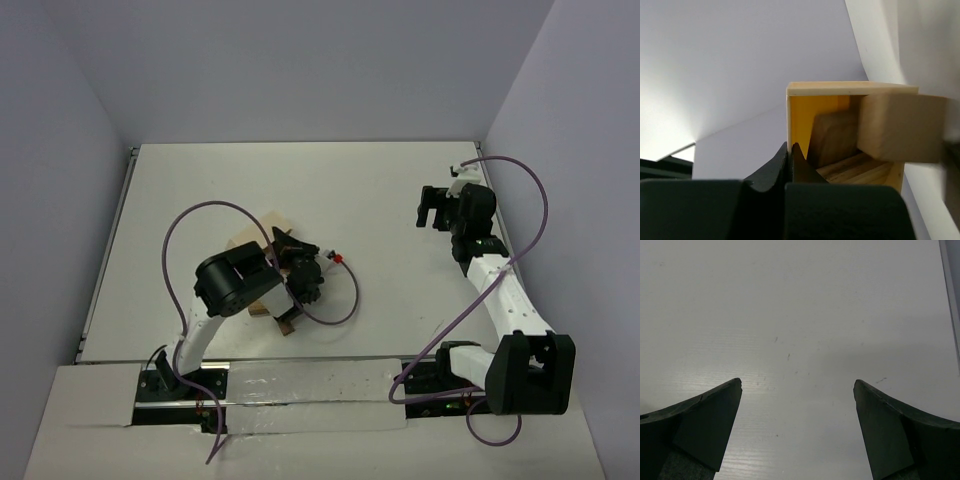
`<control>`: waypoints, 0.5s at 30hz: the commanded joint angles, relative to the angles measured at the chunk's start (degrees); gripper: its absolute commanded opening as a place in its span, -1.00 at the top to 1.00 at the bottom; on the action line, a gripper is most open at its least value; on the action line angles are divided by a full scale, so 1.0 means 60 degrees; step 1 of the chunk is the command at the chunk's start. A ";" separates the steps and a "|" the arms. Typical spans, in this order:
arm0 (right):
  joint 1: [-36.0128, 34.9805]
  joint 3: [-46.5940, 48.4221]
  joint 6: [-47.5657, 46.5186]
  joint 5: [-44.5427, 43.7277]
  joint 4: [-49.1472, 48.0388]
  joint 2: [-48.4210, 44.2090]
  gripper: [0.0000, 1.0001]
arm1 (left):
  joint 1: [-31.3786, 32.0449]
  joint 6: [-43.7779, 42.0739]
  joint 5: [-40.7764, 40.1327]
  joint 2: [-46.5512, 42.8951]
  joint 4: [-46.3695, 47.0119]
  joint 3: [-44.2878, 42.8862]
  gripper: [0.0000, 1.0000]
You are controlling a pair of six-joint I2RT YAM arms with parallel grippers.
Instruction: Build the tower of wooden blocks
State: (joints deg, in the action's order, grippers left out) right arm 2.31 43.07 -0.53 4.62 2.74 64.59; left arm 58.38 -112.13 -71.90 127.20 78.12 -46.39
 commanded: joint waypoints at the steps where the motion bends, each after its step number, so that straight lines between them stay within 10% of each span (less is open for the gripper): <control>1: 0.0084 0.0280 0.0011 0.0137 -0.0167 -0.0199 -0.99 | -0.1081 -0.0920 -0.0105 -0.0448 0.4749 -0.0014 1.00; 15: 0.0084 0.0452 0.0249 0.0182 0.0157 0.0030 -0.99 | 0.0275 -0.0633 -0.0102 -0.0456 0.4749 -0.0236 0.99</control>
State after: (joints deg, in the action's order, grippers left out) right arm 2.48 43.13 0.54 5.61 3.51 65.06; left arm 56.88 -113.38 -72.69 126.54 76.73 -47.53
